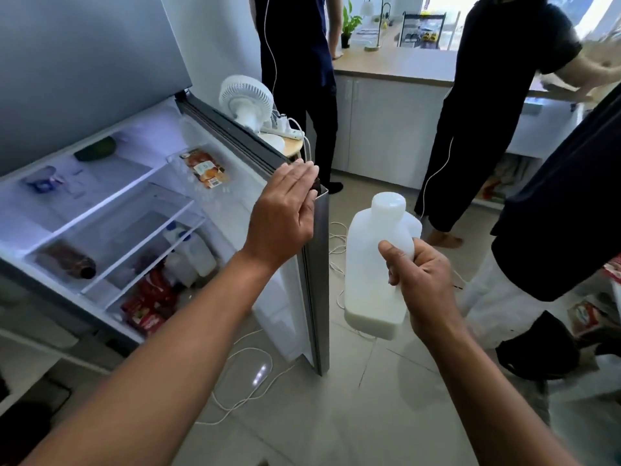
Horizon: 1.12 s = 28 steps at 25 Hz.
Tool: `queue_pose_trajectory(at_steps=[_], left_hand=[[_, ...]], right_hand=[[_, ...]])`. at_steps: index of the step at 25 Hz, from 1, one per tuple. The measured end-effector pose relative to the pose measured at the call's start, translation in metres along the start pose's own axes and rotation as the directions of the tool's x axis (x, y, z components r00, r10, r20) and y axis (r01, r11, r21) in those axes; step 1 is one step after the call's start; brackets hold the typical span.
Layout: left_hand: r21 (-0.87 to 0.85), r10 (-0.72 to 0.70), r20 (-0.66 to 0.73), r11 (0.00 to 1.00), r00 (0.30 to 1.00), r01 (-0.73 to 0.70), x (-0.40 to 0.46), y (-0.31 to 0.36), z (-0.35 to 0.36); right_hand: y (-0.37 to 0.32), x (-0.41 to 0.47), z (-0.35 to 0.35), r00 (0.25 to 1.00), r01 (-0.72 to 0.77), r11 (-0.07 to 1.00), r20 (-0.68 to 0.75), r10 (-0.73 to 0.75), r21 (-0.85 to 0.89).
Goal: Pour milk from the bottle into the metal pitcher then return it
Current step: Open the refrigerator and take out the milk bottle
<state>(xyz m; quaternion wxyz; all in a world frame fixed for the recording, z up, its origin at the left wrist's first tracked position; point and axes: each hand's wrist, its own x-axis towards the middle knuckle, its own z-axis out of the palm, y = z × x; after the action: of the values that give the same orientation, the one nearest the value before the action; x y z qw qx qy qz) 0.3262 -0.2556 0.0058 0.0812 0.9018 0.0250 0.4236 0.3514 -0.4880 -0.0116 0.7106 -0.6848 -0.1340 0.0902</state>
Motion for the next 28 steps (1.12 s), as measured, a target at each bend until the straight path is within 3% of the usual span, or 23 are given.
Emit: queue_pose_trajectory(at_steps=[10, 19, 28], left_hand=[[0.208, -0.091, -0.174, 0.97, 0.981, 0.126, -0.098, -0.062, -0.112], [0.41, -0.204, -0.289, 0.856, 0.935, 0.313, -0.149, -0.141, -0.199], [0.465, -0.268, -0.394, 0.767, 0.879, 0.442, -0.164, -0.219, -0.244]], right_hand=[[0.008, -0.01, 0.096, 0.955, -0.076, 0.997, 0.288, 0.065, 0.028], [-0.006, -0.032, 0.214, 0.867, -0.075, 0.996, 0.497, 0.039, 0.053], [-0.015, -0.045, 0.307, 0.83, -0.056, 0.998, 0.557, 0.029, 0.032]])
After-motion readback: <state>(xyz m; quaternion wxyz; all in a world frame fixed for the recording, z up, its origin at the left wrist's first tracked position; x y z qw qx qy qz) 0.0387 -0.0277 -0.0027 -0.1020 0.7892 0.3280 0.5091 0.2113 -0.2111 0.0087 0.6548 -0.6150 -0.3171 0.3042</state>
